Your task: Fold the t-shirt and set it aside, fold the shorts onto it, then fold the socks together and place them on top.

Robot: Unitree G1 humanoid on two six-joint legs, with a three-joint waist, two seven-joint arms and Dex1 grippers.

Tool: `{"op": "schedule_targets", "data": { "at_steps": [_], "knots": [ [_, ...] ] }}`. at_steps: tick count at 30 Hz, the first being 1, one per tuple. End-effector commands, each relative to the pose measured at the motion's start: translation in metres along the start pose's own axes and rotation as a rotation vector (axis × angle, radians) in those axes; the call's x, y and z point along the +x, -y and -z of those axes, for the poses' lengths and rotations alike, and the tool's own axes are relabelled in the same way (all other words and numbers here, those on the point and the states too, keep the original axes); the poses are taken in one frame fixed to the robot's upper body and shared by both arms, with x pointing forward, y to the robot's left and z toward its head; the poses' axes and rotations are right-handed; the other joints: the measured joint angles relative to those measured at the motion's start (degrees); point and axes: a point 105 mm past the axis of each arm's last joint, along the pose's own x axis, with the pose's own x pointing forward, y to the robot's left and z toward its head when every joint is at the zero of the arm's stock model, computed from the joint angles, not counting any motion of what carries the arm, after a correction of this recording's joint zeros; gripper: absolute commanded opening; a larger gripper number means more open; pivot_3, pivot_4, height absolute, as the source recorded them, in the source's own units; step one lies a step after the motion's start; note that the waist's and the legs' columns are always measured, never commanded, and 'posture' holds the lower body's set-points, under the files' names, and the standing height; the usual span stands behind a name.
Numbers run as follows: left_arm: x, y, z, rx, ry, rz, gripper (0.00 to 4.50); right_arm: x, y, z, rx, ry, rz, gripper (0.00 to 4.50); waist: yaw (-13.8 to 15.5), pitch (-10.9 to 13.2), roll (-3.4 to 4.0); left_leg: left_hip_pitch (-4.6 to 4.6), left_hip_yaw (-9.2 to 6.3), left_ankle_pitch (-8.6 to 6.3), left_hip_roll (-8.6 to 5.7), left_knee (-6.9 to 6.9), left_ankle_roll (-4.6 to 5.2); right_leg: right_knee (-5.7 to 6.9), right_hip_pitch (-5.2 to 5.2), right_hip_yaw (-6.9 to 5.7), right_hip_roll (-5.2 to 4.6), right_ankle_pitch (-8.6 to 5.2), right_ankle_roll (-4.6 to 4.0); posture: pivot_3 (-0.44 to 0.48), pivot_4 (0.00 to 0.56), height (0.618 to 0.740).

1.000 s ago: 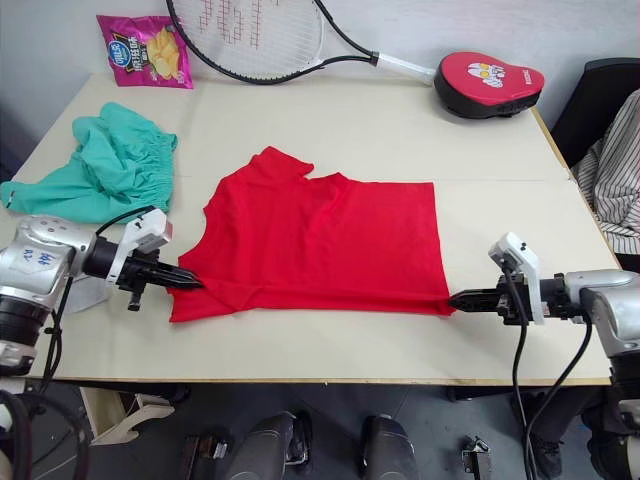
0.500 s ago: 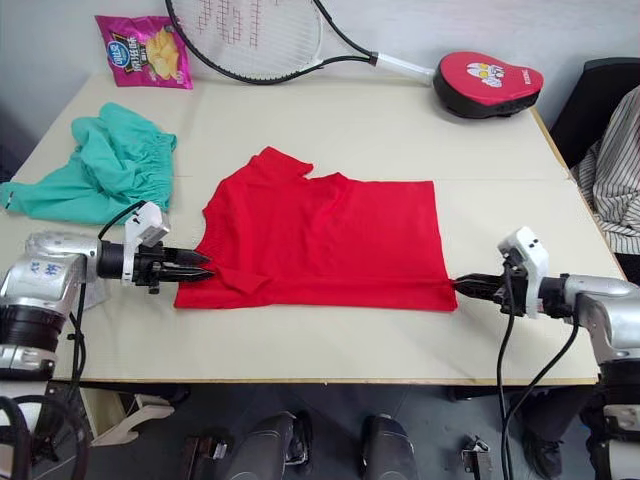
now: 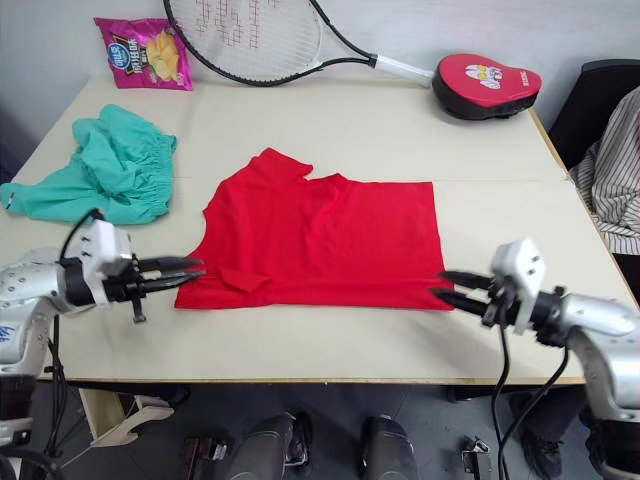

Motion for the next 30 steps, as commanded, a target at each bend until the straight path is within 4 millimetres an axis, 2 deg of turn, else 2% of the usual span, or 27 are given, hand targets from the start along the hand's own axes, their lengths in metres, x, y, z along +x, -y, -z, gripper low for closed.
{"op": "schedule_targets", "data": {
  "at_steps": [1,2,4,6,8,10,13,17,22,27,30],
  "knots": [
    [0.018,0.012,-0.008,0.039,0.068,0.040,0.00,0.016,-0.006,0.000,-0.095,0.050,-0.027,0.38,0.2,0.0,0.00,0.00,0.00,-0.07,-0.01,0.02,-0.13,0.02,-0.01,0.00,-0.01,0.00,0.00,0.000,0.150,0.740],
    [0.026,0.018,-0.005,0.036,0.069,0.071,0.00,0.021,-0.011,0.009,-0.104,0.028,-0.065,0.15,0.3,0.0,-0.01,-0.01,-0.01,-0.07,-0.04,0.03,-0.12,0.06,-0.02,-0.01,-0.04,0.00,0.01,0.000,0.150,0.740],
    [0.036,0.027,0.003,0.055,0.052,0.114,0.00,0.026,-0.017,0.020,-0.140,0.006,-0.105,0.15,0.3,0.0,-0.02,0.00,-0.02,-0.02,-0.09,0.07,-0.02,0.11,0.00,-0.01,-0.06,0.01,0.02,0.000,0.150,0.740],
    [0.046,0.029,0.008,0.060,0.049,0.124,0.00,0.031,-0.014,0.027,-0.146,0.012,-0.100,0.15,0.2,0.0,-0.02,-0.03,-0.02,0.07,-0.09,0.06,0.16,0.22,0.00,-0.03,-0.03,0.01,0.02,0.000,0.150,0.740],
    [0.055,0.026,0.022,0.091,-0.005,0.130,0.00,0.037,-0.008,0.029,-0.154,0.021,-0.079,0.15,0.1,0.0,-0.02,-0.04,-0.01,0.09,-0.08,0.06,0.17,0.26,-0.01,-0.04,-0.01,0.01,0.02,0.000,0.150,0.740],
    [0.058,0.016,0.029,0.107,-0.032,0.105,0.00,0.040,-0.004,0.031,-0.163,0.025,-0.072,0.15,0.0,0.0,-0.02,-0.03,0.00,0.14,-0.08,0.10,0.18,0.24,-0.02,-0.06,0.00,0.01,0.02,0.000,0.150,0.740],
    [0.064,-0.008,0.023,0.107,-0.003,0.021,0.00,0.042,0.000,0.033,-0.165,0.023,-0.071,0.15,0.0,0.0,-0.03,-0.01,-0.02,0.15,-0.06,0.10,0.17,0.24,-0.03,-0.07,0.00,0.01,0.02,0.000,0.150,0.740],
    [0.068,-0.020,0.020,0.132,-0.025,0.021,0.00,0.039,0.005,0.037,-0.150,0.004,-0.052,0.15,0.1,0.0,-0.03,-0.06,-0.05,0.15,-0.07,0.14,0.20,0.31,0.02,-0.11,-0.02,0.02,0.03,0.000,0.150,0.740],
    [0.071,-0.045,0.015,0.091,-0.003,-0.078,0.00,0.033,0.013,0.044,-0.128,-0.022,0.002,0.15,0.1,0.0,-0.03,-0.07,-0.05,0.17,-0.07,0.17,0.23,0.31,0.03,-0.13,0.01,0.02,0.03,0.000,0.150,0.740],
    [0.066,-0.064,0.024,0.101,-0.062,-0.175,0.00,0.022,0.028,0.055,-0.129,-0.077,0.101,0.15,0.0,0.0,-0.05,-0.06,-0.05,0.17,-0.07,0.19,0.23,0.34,0.04,-0.12,0.01,0.02,0.04,0.000,0.150,0.740],
    [0.053,-0.092,0.012,0.120,-0.004,-0.366,0.00,0.011,0.046,0.055,-0.114,-0.070,0.230,0.15,0.1,-0.1,-0.11,-0.06,-0.05,0.17,-0.07,0.21,0.23,0.34,0.05,-0.12,0.00,0.02,0.04,0.000,0.150,0.740]
  ]
}}
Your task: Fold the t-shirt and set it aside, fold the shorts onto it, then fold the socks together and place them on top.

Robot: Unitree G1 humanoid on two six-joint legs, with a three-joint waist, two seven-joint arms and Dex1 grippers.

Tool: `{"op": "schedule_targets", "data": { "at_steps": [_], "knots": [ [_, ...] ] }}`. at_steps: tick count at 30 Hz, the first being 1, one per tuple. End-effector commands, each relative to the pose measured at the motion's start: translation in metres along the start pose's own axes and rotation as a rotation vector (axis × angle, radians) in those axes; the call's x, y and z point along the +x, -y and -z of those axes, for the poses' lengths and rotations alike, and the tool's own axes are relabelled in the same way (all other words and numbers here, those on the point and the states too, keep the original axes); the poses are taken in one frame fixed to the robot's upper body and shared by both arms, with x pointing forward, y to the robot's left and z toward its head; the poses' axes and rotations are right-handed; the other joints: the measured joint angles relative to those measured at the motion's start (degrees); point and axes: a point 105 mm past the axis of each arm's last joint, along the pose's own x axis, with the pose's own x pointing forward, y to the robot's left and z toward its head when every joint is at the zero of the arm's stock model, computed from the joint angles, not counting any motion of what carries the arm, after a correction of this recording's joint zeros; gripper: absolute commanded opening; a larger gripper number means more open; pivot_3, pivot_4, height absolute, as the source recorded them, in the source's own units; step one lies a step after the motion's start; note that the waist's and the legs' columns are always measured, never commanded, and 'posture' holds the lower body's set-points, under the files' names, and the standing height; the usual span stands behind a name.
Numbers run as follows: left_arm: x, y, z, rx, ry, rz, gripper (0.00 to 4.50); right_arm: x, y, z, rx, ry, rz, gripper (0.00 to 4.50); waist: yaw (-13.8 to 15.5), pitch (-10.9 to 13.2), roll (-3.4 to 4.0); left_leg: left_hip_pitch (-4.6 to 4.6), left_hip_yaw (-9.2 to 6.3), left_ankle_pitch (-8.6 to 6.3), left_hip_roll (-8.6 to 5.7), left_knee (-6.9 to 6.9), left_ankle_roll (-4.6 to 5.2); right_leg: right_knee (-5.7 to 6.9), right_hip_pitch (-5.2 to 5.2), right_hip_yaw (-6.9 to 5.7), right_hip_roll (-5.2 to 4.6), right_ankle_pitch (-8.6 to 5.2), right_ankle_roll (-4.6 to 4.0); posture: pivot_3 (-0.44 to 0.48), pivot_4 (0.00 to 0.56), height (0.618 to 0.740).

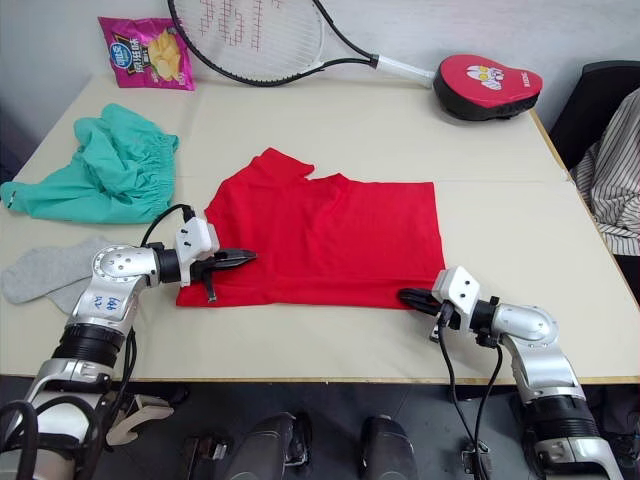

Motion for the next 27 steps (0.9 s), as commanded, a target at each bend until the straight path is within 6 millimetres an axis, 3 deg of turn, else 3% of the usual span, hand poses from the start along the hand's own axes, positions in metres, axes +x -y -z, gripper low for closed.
{"op": "schedule_targets", "data": {
  "at_steps": [1,4,7,9,14,18,23,27],
  "knots": [
    [-0.019,-0.039,-0.019,-0.002,0.095,-0.218,0.00,-0.018,0.027,0.004,-0.016,-0.026,0.166,0.15,0.0,0.0,-0.06,0.00,-0.01,0.00,0.00,0.00,0.00,0.00,0.00,0.00,-0.01,0.00,0.01,0.000,0.150,0.740],
    [-0.051,-0.040,-0.027,-0.090,0.169,-0.188,0.00,-0.025,0.031,-0.007,-0.039,0.024,0.187,0.15,-0.2,0.0,-0.05,0.00,-0.01,0.00,0.00,-0.01,0.00,-0.01,0.00,0.00,-0.02,0.01,0.01,0.000,0.150,0.740],
    [-0.076,-0.021,-0.020,-0.122,0.129,-0.079,0.00,-0.024,0.016,-0.024,-0.050,0.090,0.098,0.15,-1.0,0.0,-0.05,0.01,0.00,0.01,0.02,-0.13,-0.03,-0.06,-0.03,0.01,0.01,0.00,0.01,0.000,0.150,0.740],
    [-0.083,-0.006,-0.014,-0.126,0.089,-0.022,0.00,-0.021,0.003,-0.029,-0.053,0.108,0.037,0.15,-1.4,0.0,-0.04,0.03,0.00,0.02,0.03,-0.18,-0.05,-0.08,-0.03,0.02,0.02,-0.01,0.01,0.000,0.150,0.740],
    [-0.066,0.018,-0.006,-0.123,0.065,-0.005,0.00,-0.006,-0.018,-0.024,-0.063,0.094,-0.028,0.15,-0.8,0.0,-0.07,0.05,-0.05,-0.01,0.00,-0.14,-0.01,-0.09,0.01,0.04,-0.08,0.00,0.01,0.000,0.150,0.740],
    [-0.053,0.036,0.016,-0.127,-0.035,0.013,0.00,0.002,-0.016,-0.014,-0.045,0.079,0.001,0.15,-0.2,0.0,-0.08,0.05,-0.07,-0.05,-0.06,-0.12,-0.03,-0.10,-0.03,0.07,-0.14,0.00,0.01,0.000,0.150,0.740],
    [-0.054,0.030,0.030,-0.158,-0.096,-0.056,0.00,-0.001,-0.004,0.004,-0.037,0.017,0.037,0.15,-0.2,-0.1,-0.08,0.07,-0.03,-0.05,-0.04,-0.17,-0.04,-0.06,-0.04,0.07,-0.10,0.00,0.01,0.000,0.150,0.740],
    [-0.055,0.004,0.034,-0.099,-0.113,-0.194,0.00,-0.010,0.011,0.014,-0.041,-0.014,0.098,0.15,0.0,-0.1,-0.11,0.23,-0.03,-0.04,-0.04,-0.16,-0.04,-0.11,0.09,0.07,-0.12,0.00,0.01,0.000,0.150,0.740]
  ]
}}
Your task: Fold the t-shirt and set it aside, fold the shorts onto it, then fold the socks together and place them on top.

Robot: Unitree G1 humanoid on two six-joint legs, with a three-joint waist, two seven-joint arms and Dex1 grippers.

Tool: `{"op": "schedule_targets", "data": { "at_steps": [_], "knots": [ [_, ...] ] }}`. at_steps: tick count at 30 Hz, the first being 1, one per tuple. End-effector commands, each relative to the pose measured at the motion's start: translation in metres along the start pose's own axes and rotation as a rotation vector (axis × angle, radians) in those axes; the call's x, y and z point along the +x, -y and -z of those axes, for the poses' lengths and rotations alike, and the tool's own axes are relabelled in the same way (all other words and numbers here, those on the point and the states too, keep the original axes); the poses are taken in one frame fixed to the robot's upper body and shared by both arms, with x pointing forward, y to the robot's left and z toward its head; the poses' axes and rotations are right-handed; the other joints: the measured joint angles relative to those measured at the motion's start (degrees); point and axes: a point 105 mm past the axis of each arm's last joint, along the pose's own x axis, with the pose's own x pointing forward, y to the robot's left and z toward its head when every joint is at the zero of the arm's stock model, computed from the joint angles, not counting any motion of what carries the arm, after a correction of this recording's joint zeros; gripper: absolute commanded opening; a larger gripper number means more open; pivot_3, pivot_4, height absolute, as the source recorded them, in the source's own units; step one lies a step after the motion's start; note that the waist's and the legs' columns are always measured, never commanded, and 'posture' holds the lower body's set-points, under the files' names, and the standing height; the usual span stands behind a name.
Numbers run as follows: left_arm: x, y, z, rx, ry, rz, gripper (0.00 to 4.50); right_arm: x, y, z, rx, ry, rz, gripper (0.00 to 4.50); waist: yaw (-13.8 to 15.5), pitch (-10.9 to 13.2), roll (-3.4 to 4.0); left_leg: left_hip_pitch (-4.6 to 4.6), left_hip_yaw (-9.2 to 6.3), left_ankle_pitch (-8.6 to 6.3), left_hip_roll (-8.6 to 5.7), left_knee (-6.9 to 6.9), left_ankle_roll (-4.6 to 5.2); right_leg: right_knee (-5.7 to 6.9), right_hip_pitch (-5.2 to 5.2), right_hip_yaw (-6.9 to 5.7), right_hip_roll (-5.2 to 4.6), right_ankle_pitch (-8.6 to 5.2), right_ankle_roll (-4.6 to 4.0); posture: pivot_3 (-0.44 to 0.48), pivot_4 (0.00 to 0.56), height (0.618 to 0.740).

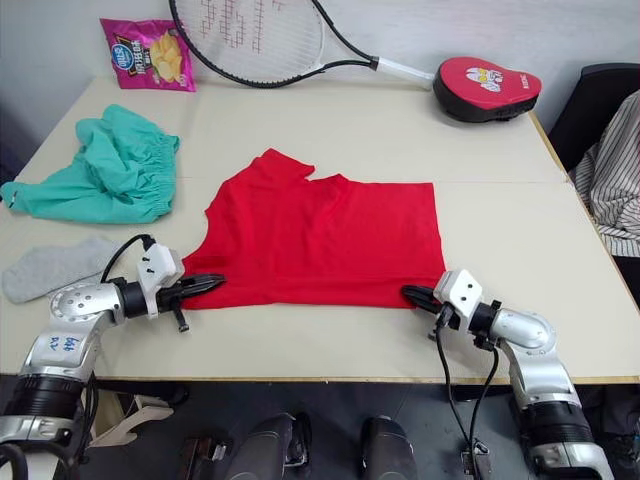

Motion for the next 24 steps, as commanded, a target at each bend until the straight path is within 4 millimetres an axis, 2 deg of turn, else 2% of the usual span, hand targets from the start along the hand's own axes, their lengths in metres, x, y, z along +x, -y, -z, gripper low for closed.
{"op": "schedule_targets", "data": {
  "at_steps": [1,4,9,11,13,17,19,24],
  "knots": [
    [-0.002,-0.025,-0.002,0.039,0.008,-0.147,0.00,-0.013,0.015,0.011,-0.008,-0.048,0.070,0.15,0.0,0.0,-0.02,0.07,0.02,0.00,0.00,-0.01,0.00,-0.01,0.06,0.01,0.00,0.00,0.00,0.000,0.150,0.740],
    [-0.007,-0.043,-0.021,-0.009,0.142,-0.255,0.00,-0.021,0.027,0.011,-0.004,-0.052,0.117,0.15,0.0,0.0,-0.05,0.13,0.02,-0.01,-0.01,-0.03,0.00,0.00,0.10,0.03,-0.03,0.00,0.00,0.000,0.150,0.740],
    [-0.044,-0.049,-0.042,-0.079,0.275,-0.234,0.00,-0.037,0.039,-0.024,0.022,0.066,0.120,0.15,-0.4,0.0,-0.06,0.06,0.02,-0.01,0.02,-0.06,-0.02,0.08,0.05,0.01,0.01,0.00,0.00,0.000,0.150,0.740],
    [-0.060,-0.038,-0.043,-0.038,0.225,-0.143,0.39,-0.045,0.033,-0.035,0.016,0.048,0.051,0.54,-1.0,0.0,-0.05,0.01,0.04,0.00,0.05,-0.07,-0.03,0.09,0.00,0.02,0.03,0.00,0.00,0.000,0.150,0.740],
    [-0.067,-0.027,-0.042,0.004,0.181,-0.079,0.89,-0.050,0.028,-0.039,-0.007,0.019,0.012,1.08,-1.3,0.0,-0.05,0.03,0.03,-0.01,0.06,-0.15,-0.03,0.02,0.03,0.00,0.02,-0.01,-0.01,0.000,0.150,0.740],
    [-0.070,0.010,-0.032,0.157,0.051,0.114,2.14,-0.057,0.007,-0.027,-0.099,-0.113,-0.133,2.47,-1.2,0.0,-0.04,0.22,0.04,-0.25,0.06,-0.20,-0.18,-0.35,0.20,0.04,-0.02,-0.01,-0.01,0.000,0.150,0.740],
    [-0.069,0.022,-0.023,0.213,0.004,0.170,2.19,-0.057,0.002,-0.020,-0.133,-0.155,-0.160,3.16,-1.0,0.0,-0.03,0.27,0.05,-0.43,0.05,-0.20,-0.34,-0.39,0.25,0.05,-0.04,-0.02,-0.01,0.000,0.150,0.740],
    [-0.061,0.025,0.001,0.291,-0.080,0.163,2.19,-0.046,-0.001,-0.007,-0.197,-0.205,-0.155,3.16,-1.0,0.0,-0.02,0.26,0.13,-0.45,0.05,-0.23,-0.38,-0.38,0.12,0.14,-0.04,-0.02,-0.02,0.000,0.150,0.740]
  ]
}}
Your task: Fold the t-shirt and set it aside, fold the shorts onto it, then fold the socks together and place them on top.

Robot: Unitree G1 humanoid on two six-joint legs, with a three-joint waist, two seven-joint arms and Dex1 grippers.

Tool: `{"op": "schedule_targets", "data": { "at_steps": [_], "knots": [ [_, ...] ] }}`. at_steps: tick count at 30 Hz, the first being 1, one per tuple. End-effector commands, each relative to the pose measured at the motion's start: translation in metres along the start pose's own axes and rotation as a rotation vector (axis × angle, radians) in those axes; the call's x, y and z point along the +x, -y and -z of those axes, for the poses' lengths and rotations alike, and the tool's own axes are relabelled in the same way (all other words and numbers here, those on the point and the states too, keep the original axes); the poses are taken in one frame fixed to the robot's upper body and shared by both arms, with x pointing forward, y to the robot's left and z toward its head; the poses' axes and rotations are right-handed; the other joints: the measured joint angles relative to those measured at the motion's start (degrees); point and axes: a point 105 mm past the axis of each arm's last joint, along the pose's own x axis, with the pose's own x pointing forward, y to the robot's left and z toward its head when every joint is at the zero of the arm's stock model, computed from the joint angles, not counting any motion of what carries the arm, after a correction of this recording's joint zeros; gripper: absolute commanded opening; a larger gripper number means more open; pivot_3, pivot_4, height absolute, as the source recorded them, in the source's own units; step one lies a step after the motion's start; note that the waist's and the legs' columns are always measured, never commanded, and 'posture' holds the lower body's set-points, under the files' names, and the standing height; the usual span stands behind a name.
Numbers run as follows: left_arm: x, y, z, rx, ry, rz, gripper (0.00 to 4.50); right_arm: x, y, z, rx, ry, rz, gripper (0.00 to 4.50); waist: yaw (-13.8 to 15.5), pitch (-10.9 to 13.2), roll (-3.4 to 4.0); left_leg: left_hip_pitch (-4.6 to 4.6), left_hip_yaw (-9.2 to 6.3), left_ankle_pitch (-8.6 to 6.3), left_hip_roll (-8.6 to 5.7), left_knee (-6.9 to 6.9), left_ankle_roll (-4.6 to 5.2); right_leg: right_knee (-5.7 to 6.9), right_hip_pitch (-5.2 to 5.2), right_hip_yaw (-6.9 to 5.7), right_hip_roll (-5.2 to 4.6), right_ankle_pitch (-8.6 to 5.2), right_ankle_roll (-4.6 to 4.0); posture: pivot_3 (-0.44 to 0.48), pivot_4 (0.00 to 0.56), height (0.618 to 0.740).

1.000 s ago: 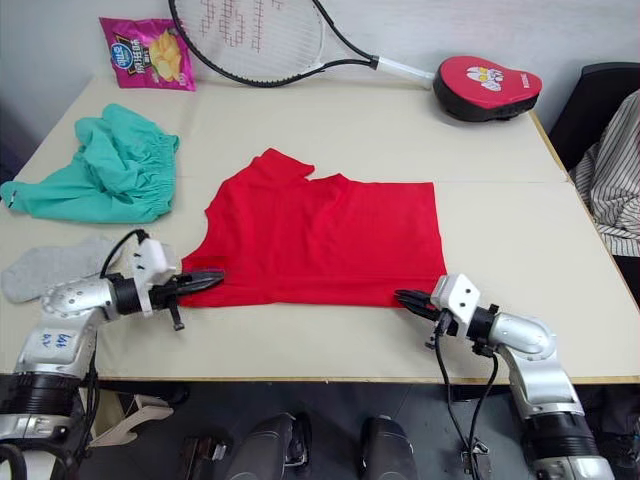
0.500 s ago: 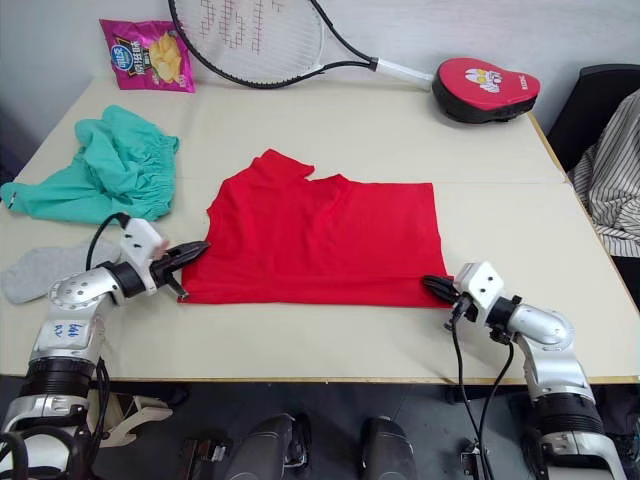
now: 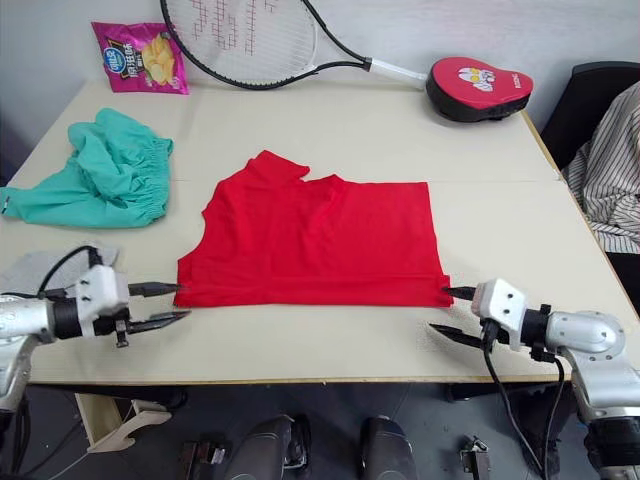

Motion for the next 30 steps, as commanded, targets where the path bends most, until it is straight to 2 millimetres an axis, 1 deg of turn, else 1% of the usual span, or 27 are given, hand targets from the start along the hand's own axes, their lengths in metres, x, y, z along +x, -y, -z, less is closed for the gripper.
{"op": "schedule_targets", "data": {
  "at_steps": [1,3,5,6,7,9,11,12,13,14,15,16,20,24,27,30],
  "knots": [
    [0.004,-0.006,0.008,0.056,-0.051,-0.047,2.19,0.008,0.007,-0.003,-0.073,-0.011,0.037,3.16,-0.1,0.0,0.00,-0.02,0.01,0.00,0.00,-0.02,0.00,0.00,-0.04,0.01,0.00,0.00,0.00,0.000,0.150,0.740],
    [0.008,-0.011,0.013,0.052,-0.076,-0.073,2.19,0.014,0.010,-0.001,-0.090,-0.023,0.049,3.16,-0.2,0.0,0.00,-0.01,0.02,0.01,0.00,-0.02,-0.02,0.02,-0.03,0.00,0.01,0.00,0.00,0.000,0.150,0.740],
    [0.010,-0.009,0.016,0.053,-0.092,-0.050,2.19,0.018,0.012,0.001,-0.093,-0.039,0.048,3.16,-0.4,0.0,-0.01,0.00,0.02,0.01,0.00,-0.02,-0.02,0.05,-0.03,0.00,0.02,0.00,0.00,0.000,0.150,0.740],
    [0.011,-0.009,0.018,0.036,-0.099,-0.047,2.19,0.020,0.014,0.002,-0.095,-0.051,0.048,2.99,-0.4,0.0,-0.01,0.00,0.02,0.01,0.01,-0.02,-0.03,0.06,-0.04,0.00,0.02,0.00,0.00,0.000,0.150,0.740],
    [0.011,-0.008,0.022,0.019,-0.117,-0.035,2.00,0.021,0.015,0.005,-0.089,-0.073,0.041,2.77,-0.4,0.0,-0.01,0.03,0.03,0.02,0.01,-0.03,-0.02,0.06,-0.01,-0.01,0.02,0.00,0.00,0.000,0.150,0.740],
    [0.010,-0.005,0.030,-0.011,-0.162,-0.001,1.58,0.022,0.006,0.015,-0.044,-0.140,-0.056,2.28,-0.4,0.0,-0.01,0.17,0.05,0.02,0.01,-0.02,-0.02,0.06,0.13,0.00,0.02,0.00,0.00,0.000,0.150,0.740],
    [0.009,-0.004,0.035,-0.013,-0.189,0.012,0.97,0.022,0.001,0.020,-0.017,-0.161,-0.102,1.60,-0.4,-0.3,0.04,0.35,0.03,-0.01,0.02,-0.03,-0.01,0.02,0.33,-0.01,0.01,0.00,-0.01,0.000,0.150,0.740],
    [0.009,-0.004,0.037,-0.018,-0.196,0.016,0.61,0.022,0.003,0.020,0.001,-0.155,-0.091,1.20,-0.4,-0.3,0.02,0.42,-0.03,-0.01,0.03,-0.05,-0.01,-0.04,0.45,-0.06,0.01,-0.01,-0.01,0.000,0.150,0.740],
    [0.009,-0.005,0.039,-0.016,-0.205,0.017,0.33,0.021,0.003,0.020,0.011,-0.150,-0.084,0.92,-0.3,-0.4,0.06,0.49,-0.04,-0.04,0.06,-0.05,-0.02,-0.08,0.52,-0.06,0.02,-0.01,-0.02,0.000,0.150,0.740],
    [0.009,-0.004,0.041,-0.023,-0.212,0.019,0.01,0.020,0.004,0.021,0.012,-0.155,-0.082,0.51,-0.3,-0.5,0.10,0.56,-0.06,-0.07,0.07,-0.06,-0.03,-0.15,0.61,-0.08,0.02,-0.01,-0.02,0.000,0.150,0.740],
    [0.008,-0.004,0.042,-0.024,-0.215,0.023,0.00,0.019,0.004,0.023,0.013,-0.163,-0.083,0.18,-0.3,-0.6,0.12,0.56,-0.07,-0.09,0.07,-0.07,-0.03,-0.19,0.63,-0.07,0.02,-0.01,-0.02,0.000,0.150,0.740],
    [0.008,-0.003,0.042,-0.026,-0.215,0.025,0.00,0.018,0.005,0.024,0.015,-0.168,-0.083,0.07,-0.3,-0.7,0.18,0.56,-0.07,-0.09,0.07,-0.07,-0.03,-0.21,0.63,-0.07,0.01,-0.01,-0.02,0.000,0.150,0.740],
    [0.003,0.006,0.037,-0.030,-0.178,0.048,0.00,0.015,0.007,0.026,0.025,-0.171,-0.077,0.07,-0.4,-0.9,0.40,0.57,-0.07,-0.12,0.07,-0.14,-0.05,-0.29,0.63,-0.07,0.02,-0.01,-0.02,0.000,0.150,0.740],
    [-0.005,0.011,0.030,-0.021,-0.145,0.034,0.00,0.010,0.006,0.024,0.039,-0.160,-0.092,0.07,-0.4,-1.0,0.41,0.61,-0.05,-0.12,0.06,-0.37,-0.06,-0.49,0.65,-0.07,0.03,-0.01,-0.02,0.000,0.150,0.740],
    [-0.011,0.014,0.024,-0.019,-0.121,0.006,0.00,0.004,0.002,0.019,0.063,-0.150,-0.125,0.07,-0.3,-1.0,0.42,0.60,-0.03,-0.12,0.04,-0.52,-0.05,-0.60,0.64,-0.07,0.02,-0.01,-0.02,0.000,0.150,0.740],
    [-0.020,0.025,0.018,-0.035,-0.116,0.011,0.00,-0.009,-0.010,0.012,0.114,-0.148,-0.187,0.07,0.2,-1.0,0.43,0.54,-0.05,-0.12,0.03,-0.62,-0.04,-0.72,0.62,-0.10,0.01,-0.01,-0.02,0.000,0.150,0.740]
  ]
}}
